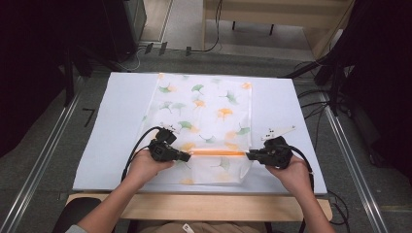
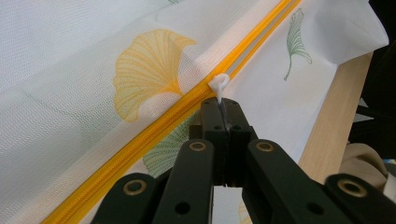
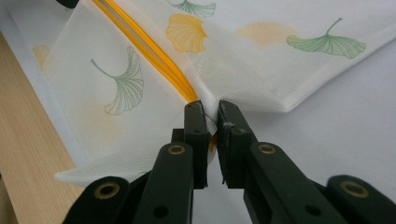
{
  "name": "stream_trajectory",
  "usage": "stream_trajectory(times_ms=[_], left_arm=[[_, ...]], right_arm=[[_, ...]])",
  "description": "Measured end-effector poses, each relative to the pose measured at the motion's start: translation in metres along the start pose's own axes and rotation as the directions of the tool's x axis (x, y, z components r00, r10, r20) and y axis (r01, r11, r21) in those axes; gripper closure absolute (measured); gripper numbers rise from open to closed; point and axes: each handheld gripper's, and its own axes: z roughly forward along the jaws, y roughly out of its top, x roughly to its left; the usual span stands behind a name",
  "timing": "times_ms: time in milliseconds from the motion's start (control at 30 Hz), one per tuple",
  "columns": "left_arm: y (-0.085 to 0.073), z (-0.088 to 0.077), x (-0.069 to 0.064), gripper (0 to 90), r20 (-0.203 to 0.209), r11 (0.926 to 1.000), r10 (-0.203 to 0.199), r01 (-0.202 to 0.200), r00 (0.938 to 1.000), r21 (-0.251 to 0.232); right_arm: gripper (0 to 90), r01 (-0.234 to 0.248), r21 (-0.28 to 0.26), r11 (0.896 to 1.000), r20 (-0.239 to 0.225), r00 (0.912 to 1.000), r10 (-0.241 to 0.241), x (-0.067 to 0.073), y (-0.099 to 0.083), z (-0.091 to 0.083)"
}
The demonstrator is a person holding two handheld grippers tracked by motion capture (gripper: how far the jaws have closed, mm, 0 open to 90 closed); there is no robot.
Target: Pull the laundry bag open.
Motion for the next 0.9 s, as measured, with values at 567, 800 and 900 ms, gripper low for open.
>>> stream_trajectory(times_ms=[567,800,900], left_arm=[[0.0031,0.0033,0.0008,90.0,0.02,0.9999,-0.004,0.004,0.9998,-0.011],[0.0035,0.0049,0.0032,90.0,0.022,1.0,-0.006,0.006,0.9997,-0.004],[0.0031,0.004,0.0043,90.0,0.024,1.0,-0.004,0.004,0.9997,0.0]], right_arm=[[85.1,-0.015,-0.001,1.0,0.014,0.9998,0.015,-0.0041,-0.0017,-0.0011],[85.1,-0.012,-0.006,1.0,0.013,0.9998,0.012,-0.0043,-0.0021,-0.0016],[85.1,-0.017,-0.009,1.0,0.012,0.9998,0.017,-0.0045,-0.0023,-0.002]])
